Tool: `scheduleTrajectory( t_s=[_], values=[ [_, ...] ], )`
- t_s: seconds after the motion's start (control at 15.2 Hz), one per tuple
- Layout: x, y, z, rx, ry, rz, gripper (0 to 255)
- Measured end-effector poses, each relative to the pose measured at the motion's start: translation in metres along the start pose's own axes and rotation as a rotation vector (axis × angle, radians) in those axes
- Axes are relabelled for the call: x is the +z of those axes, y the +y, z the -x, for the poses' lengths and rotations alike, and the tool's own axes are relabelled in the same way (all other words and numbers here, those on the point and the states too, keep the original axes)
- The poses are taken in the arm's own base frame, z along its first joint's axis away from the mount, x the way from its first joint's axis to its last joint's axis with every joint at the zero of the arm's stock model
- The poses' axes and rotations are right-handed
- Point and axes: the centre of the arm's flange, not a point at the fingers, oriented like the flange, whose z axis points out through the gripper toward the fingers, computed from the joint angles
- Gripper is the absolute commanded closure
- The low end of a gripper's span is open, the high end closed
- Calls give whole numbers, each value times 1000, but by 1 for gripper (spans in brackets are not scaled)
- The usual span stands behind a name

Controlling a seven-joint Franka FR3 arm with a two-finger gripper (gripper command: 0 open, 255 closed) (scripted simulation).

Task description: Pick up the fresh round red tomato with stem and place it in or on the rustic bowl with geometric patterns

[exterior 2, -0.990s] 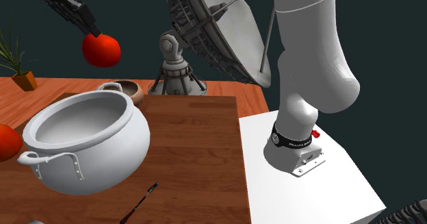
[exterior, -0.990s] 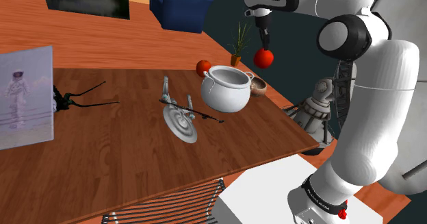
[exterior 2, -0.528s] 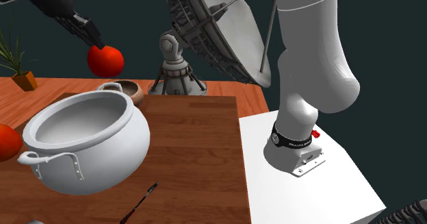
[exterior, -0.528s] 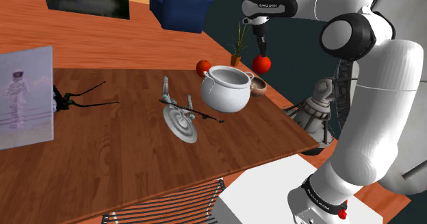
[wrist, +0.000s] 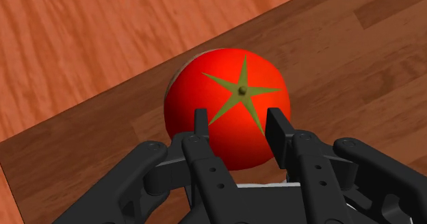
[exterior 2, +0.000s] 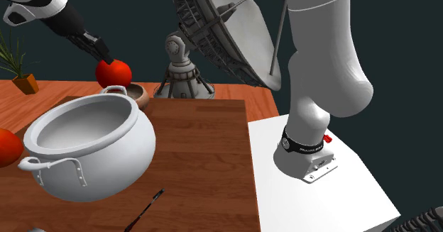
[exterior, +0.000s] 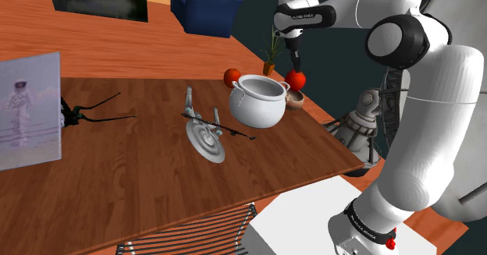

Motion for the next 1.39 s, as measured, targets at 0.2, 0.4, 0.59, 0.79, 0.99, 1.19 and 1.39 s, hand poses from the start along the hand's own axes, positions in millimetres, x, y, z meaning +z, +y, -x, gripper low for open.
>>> scheduleTrajectory(
  t_s=[0.2, 0.4, 0.59, 0.79, 0.99, 1.19, 1.39],
  values=[
    [9, -1, -5, 0, 0, 0, 255],
    [10, -2, -6, 0, 0, 0, 255],
    [11, -2, -6, 0, 0, 0, 0],
    [10, -2, -6, 0, 0, 1, 0],
    [10, -2, -6, 0, 0, 1, 0],
    [-17, -1, -5, 0, 1, 1, 0],
    [-37, -2, -6, 0, 1, 2, 0]
  ],
)
